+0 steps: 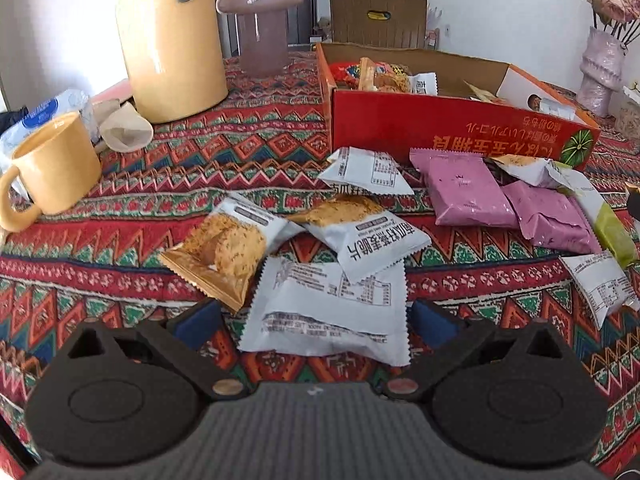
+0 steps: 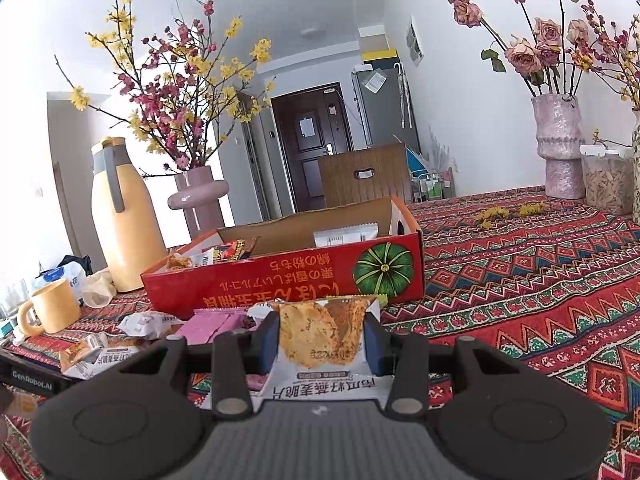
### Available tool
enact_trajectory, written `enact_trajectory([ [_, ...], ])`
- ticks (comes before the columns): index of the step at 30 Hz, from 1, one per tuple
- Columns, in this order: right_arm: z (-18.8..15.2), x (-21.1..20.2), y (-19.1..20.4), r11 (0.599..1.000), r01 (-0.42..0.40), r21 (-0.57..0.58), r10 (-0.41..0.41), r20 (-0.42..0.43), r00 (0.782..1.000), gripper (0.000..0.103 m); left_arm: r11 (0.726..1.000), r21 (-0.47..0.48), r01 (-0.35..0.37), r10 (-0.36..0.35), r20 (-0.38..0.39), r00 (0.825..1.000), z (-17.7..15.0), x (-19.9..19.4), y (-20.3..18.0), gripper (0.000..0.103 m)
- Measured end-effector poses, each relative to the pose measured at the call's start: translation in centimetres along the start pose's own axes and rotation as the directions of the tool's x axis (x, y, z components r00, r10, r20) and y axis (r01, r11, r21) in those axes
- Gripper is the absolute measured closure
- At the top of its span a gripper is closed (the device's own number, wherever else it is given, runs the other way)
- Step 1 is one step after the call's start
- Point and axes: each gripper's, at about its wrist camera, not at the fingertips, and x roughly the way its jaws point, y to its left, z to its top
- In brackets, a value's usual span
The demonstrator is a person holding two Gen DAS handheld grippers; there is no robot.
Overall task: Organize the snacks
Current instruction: 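Grasp a white printed packet with the left gripper while the right gripper holds the cracker packet, then carry both held packets over the open box with both grippers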
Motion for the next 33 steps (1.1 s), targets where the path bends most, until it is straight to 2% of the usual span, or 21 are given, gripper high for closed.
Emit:
enact_trajectory([
  [8, 0.0, -0.1, 0.0, 1.0, -0.007, 0.003, 0.006, 0.007, 1.0, 0.061, 1.0, -0.025, -0.003, 0.003, -0.001, 1.0, 0.4, 0.6, -0.8, 0.002],
  [10, 0.0, -0.1, 0.0, 1.0, -0.008, 0.003, 0.008, 0.008, 1.0, 0.061, 0.999, -0.033, -0.002, 0.002, 0.007, 1.0, 0.5, 0.6, -0.9, 0.006],
  [12, 0.0, -0.1, 0.0, 1.0, -0.01, 0.004, 0.01, 0.009, 1.0, 0.061, 1.0, -0.031, -0.002, 0.002, 0.021, 1.0, 0.4, 0.4, -1.1, 0.018],
  [16, 0.0, -0.1, 0.0, 1.0, -0.012, 0.003, 0.012, 0.011, 1.0, 0.061, 0.999, -0.034, 0.008, -0.006, 0.045, 0.999, 0.1, -0.1, -1.2, 0.027],
  [17, 0.0, -0.1, 0.0, 1.0, -0.012, 0.003, 0.012, 0.011, 1.0, 0.061, 0.999, -0.033, 0.009, -0.007, 0.053, 0.999, -0.1, -0.4, -1.2, 0.034],
  [21, 0.1, -0.2, 0.0, 1.0, -0.015, 0.002, 0.015, 0.014, 1.0, 0.061, 0.999, -0.035, 0.018, -0.015, 0.084, 0.996, -0.9, -1.1, -1.1, 0.042],
  [25, 0.0, -0.2, 0.1, 1.0, -0.015, 0.002, 0.015, 0.015, 1.0, 0.061, 0.999, -0.046, 0.025, -0.02, 0.118, 0.993, -1.7, -1.8, -1.1, 0.044],
  [33, 0.1, -0.2, 0.1, 1.0, -0.016, 0.002, 0.016, 0.016, 1.0, 0.061, 0.999, -0.022, 0.031, -0.025, 0.221, 0.975, -3.2, -4.3, -1.5, 0.044],
])
